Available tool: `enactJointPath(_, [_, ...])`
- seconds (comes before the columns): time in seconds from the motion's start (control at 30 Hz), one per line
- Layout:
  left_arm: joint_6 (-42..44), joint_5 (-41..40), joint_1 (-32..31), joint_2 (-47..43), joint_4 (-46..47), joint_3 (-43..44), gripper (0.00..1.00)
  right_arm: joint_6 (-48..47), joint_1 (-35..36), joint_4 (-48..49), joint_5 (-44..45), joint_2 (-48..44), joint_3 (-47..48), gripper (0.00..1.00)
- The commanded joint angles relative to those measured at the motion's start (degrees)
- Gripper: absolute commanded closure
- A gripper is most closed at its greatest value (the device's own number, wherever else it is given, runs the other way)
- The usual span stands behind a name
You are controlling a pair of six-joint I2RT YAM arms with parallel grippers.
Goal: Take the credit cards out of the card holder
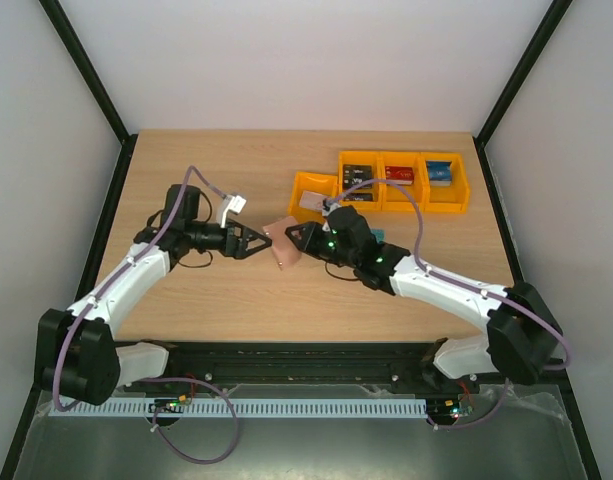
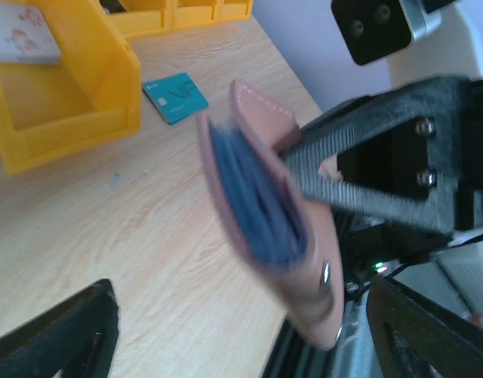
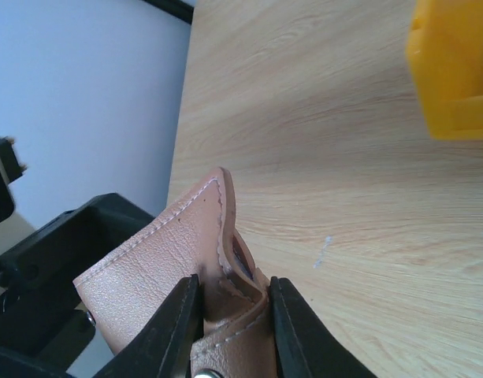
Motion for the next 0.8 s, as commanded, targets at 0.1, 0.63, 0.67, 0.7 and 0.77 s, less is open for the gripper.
enactJointPath(0.1, [0.8,0.37,-1.66,0.91,1.76,-0.86,0.65,-2.45,3.52,4.61,0.22,3.38,3.73,0.98])
enactJointPath(0.63, [4.89,-13.07,-1.56,0.91,-1.91,0.38,0.98,-23.13,3.83,-20.68,17.28,0.48,11.43,0.41])
enactJointPath(0.67, [4.89,-12.87,-1.52,0.95,-1.99,0.44,0.98,-24.47,4.55,-21.2,15.47,1.57,12.24,0.41])
enactJointPath(0.7, [4.88,-12.64,-1.51,0.95,-2.16,0.52,0.98,-26.26,5.56,-21.5,15.19,2.6,13.27,0.43])
enactJointPath(0.77, [4.97,-12.56,-1.55,0.96,-2.28,0.63,0.98,-28.97,7.98,-21.68,16.68,4.62,15.25,0.45])
